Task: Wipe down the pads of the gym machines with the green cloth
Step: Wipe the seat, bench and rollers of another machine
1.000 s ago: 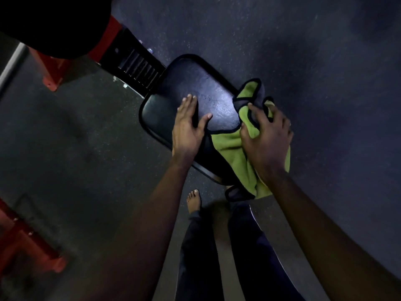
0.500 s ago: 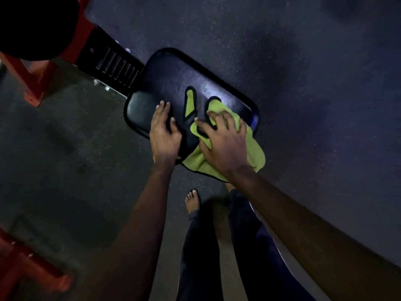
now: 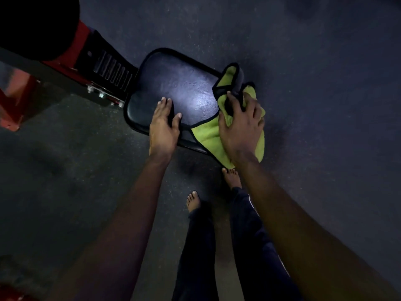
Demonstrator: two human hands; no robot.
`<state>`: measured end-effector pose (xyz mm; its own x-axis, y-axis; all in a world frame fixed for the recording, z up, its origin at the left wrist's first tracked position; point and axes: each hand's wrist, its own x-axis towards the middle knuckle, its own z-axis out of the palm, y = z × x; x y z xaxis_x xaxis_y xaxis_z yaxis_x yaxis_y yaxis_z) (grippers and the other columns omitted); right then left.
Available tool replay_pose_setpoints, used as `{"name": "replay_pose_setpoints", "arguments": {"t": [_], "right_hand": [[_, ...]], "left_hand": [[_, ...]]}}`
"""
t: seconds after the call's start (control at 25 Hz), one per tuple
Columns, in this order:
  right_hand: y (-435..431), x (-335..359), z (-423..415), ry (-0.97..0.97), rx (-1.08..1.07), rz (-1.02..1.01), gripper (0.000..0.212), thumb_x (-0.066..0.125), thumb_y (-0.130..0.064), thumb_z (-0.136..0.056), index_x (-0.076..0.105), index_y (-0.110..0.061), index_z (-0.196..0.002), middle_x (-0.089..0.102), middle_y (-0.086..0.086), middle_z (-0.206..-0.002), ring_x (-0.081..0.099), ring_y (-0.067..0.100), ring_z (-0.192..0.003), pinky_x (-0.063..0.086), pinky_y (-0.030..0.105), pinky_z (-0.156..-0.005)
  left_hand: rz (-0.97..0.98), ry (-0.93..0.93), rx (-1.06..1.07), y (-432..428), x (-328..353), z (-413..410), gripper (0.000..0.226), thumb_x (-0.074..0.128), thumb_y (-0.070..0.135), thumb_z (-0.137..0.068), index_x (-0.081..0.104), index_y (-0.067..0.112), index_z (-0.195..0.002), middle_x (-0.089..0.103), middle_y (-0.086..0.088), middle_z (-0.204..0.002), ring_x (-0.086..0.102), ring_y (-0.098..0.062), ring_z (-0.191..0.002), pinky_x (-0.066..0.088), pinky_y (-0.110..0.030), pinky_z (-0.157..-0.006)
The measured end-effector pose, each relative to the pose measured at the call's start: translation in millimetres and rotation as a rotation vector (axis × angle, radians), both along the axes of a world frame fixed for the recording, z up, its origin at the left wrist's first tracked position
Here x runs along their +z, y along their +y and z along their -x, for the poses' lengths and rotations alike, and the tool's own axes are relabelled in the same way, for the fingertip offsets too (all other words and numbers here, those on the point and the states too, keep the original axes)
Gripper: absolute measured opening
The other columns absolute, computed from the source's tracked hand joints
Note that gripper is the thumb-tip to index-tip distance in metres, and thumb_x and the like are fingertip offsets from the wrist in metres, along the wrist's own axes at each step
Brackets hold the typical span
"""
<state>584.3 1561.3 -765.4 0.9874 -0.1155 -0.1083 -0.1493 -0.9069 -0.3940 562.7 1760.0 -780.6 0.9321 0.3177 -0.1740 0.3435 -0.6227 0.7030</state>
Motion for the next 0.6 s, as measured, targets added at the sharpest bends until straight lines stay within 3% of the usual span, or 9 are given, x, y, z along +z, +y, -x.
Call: {"name": "replay_pose_setpoints", "arguments": {"t": [0.32, 0.6], "right_hand": [[-11, -3, -34, 0.018, -0.203, -0.165, 0.054, 0.051, -0.053, -0.097, 0.047, -0.033, -0.146, 0.037, 0.010, -0.153, 0.038, 0.038, -0.134, 0.039, 0.060, -0.107], [10, -11, 67, -0.084, -0.266, -0.217, 0.056, 0.057, -0.038, -0.096, 0.043, -0.035, -0.150, 0.032, 0.010, -0.158, 0.036, 0.036, -0.139, 0.041, 0.056, -0.108]], "left_hand": [[0.048, 0.024, -0.013, 5, 3, 1, 0.054, 0.062, 0.024, -0.099, 0.045, 0.008, -0.148, 0.034, -0.006, -0.160, 0.025, -0.015, -0.150, 0.019, -0.027, -0.124], [-0.021, -0.034, -0.067, 14, 0, 4, 0.053, 0.063, 0.026, -0.099, 0.048, 0.010, -0.147, 0.041, -0.005, -0.157, 0.032, -0.014, -0.147, 0.023, -0.025, -0.122]]}}
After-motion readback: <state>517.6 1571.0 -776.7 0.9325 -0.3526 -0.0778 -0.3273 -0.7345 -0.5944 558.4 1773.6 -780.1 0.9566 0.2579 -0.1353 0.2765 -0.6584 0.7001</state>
